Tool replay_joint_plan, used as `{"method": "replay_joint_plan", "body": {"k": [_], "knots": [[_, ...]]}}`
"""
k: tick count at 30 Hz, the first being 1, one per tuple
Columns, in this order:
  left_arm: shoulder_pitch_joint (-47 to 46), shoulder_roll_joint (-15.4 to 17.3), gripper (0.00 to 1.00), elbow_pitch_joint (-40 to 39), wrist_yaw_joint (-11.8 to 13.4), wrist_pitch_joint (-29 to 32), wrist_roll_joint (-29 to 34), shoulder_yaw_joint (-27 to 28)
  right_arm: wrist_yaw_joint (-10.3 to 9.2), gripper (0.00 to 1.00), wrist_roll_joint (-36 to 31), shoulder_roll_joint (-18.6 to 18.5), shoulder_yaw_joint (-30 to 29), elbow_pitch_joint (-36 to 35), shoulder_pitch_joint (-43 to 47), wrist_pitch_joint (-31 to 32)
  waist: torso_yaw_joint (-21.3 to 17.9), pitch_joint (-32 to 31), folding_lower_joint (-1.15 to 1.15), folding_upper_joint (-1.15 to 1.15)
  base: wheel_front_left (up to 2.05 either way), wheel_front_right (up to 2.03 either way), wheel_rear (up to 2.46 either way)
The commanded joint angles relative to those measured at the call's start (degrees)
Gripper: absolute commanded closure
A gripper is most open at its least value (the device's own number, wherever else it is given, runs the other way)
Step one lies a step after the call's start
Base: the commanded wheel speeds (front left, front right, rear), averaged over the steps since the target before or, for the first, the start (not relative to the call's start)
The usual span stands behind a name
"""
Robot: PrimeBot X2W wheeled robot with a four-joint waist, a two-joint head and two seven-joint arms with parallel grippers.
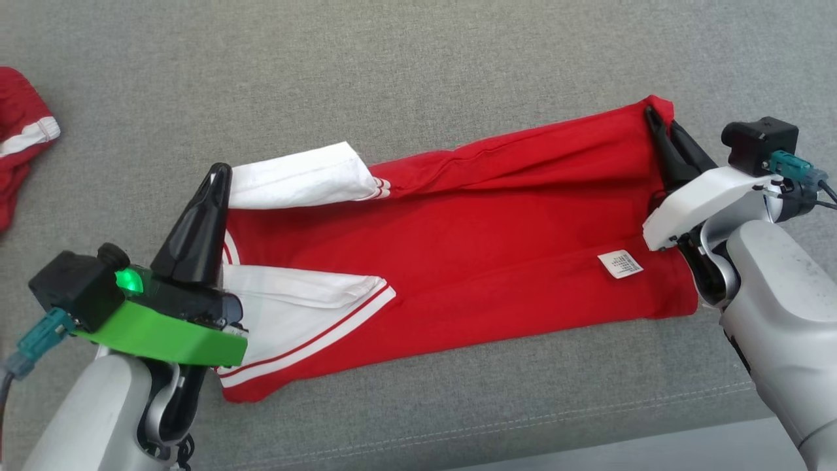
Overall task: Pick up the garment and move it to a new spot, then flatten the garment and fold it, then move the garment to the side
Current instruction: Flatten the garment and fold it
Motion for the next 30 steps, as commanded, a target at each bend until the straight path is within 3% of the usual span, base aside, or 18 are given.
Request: {"method": "replay_joint_plan", "body": {"k": [1, 8, 21, 29, 30], "knots": [[1.3, -0.6, 1.00, -0.4, -0.3, -0.1, 0.7, 0.3, -0.08, 1.00, 0.2, -0.5, 0.0, -0.9, 0.7, -0.2, 0.3, -0.4, 0.00, 0.00, 0.00, 0.00, 0.00], [5.6, -4.6, 1.00, -1.0, -1.3, -0.1, 3.0, 2.5, -0.08, 1.00, 0.1, -2.5, -0.6, -3.9, 4.4, -0.2, 0.9, -0.8, 0.00, 0.00, 0.00, 0.00, 0.00], [8.1, -8.7, 1.00, 8.9, -1.9, -0.1, 7.2, 4.0, -0.08, 1.00, 2.4, -3.3, -1.9, -6.9, 9.9, -0.2, 1.2, -1.8, 0.00, 0.00, 0.00, 0.00, 0.00], [9.3, -10.3, 1.00, 10.8, -2.0, -0.1, 7.6, 4.8, -0.08, 1.00, 3.1, -2.9, -1.4, -6.7, 11.5, -0.2, 0.9, -2.5, 0.00, 0.00, 0.00, 0.00, 0.00], [9.5, -10.4, 1.00, 10.9, -2.0, -0.1, 7.7, 4.9, -0.08, 0.50, 3.2, -2.9, -1.5, -6.6, 11.5, -0.2, 0.9, -2.5, 0.00, 0.00, 0.00, 0.00, 0.00]]}}
